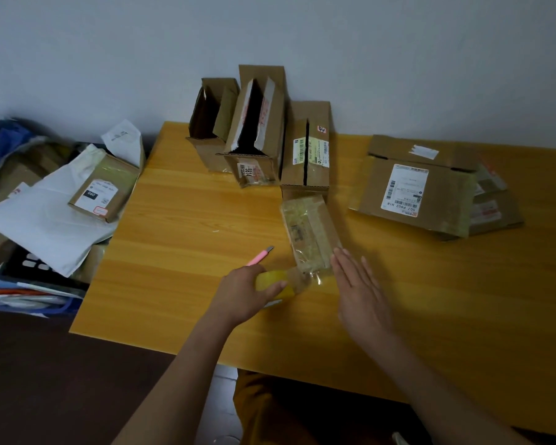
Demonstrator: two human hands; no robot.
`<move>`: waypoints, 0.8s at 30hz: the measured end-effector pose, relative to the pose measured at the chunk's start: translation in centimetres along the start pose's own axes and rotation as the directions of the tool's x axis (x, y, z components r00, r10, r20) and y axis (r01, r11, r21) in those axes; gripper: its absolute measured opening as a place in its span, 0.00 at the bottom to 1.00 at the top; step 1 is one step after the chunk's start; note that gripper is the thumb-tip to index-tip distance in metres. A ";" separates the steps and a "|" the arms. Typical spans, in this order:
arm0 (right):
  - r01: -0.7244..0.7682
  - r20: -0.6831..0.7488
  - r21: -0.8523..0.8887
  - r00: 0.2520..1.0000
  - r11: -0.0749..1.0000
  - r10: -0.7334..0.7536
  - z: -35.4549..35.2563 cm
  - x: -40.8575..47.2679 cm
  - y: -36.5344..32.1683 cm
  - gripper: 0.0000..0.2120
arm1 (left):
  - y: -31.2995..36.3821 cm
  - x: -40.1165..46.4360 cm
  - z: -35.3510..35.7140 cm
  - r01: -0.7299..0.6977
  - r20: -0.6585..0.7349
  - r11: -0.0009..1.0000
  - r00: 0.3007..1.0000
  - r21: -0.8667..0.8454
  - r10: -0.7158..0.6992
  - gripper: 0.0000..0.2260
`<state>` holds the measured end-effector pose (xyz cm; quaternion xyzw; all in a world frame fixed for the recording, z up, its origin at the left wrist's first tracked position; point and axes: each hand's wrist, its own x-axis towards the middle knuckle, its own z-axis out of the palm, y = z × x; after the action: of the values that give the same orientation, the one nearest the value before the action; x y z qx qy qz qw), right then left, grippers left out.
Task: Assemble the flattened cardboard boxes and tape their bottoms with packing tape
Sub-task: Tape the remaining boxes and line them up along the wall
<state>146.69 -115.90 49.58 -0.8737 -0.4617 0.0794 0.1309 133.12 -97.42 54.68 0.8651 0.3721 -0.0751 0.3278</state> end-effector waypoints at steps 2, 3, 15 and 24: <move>-0.005 0.071 0.013 0.997 1.000 0.005 0.6 -0.3 -0.8 0.46 | 0.2 0.0 0.0 0.002 0.001 1.000 1.000 0.024 -0.003 0.25; -0.009 0.112 0.007 0.994 1.000 0.008 0.7 -0.3 -0.8 0.47 | 0.2 0.0 0.1 -0.003 0.003 0.999 1.000 0.038 0.003 0.25; -0.024 0.204 -0.075 0.978 0.997 0.039 -0.3 1.2 -2.0 0.49 | 0.0 0.8 -0.3 0.001 0.075 0.997 0.997 0.078 -0.007 0.28; 0.038 0.242 -0.108 0.970 0.993 -0.011 0.1 2.0 -3.6 0.50 | -0.3 1.2 -0.4 -0.004 0.103 0.998 0.995 0.057 -0.001 0.28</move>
<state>144.97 -112.23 50.59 -0.8578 -0.4887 0.1571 0.0257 133.76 -96.29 54.39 0.8694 0.3517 -0.1301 0.3219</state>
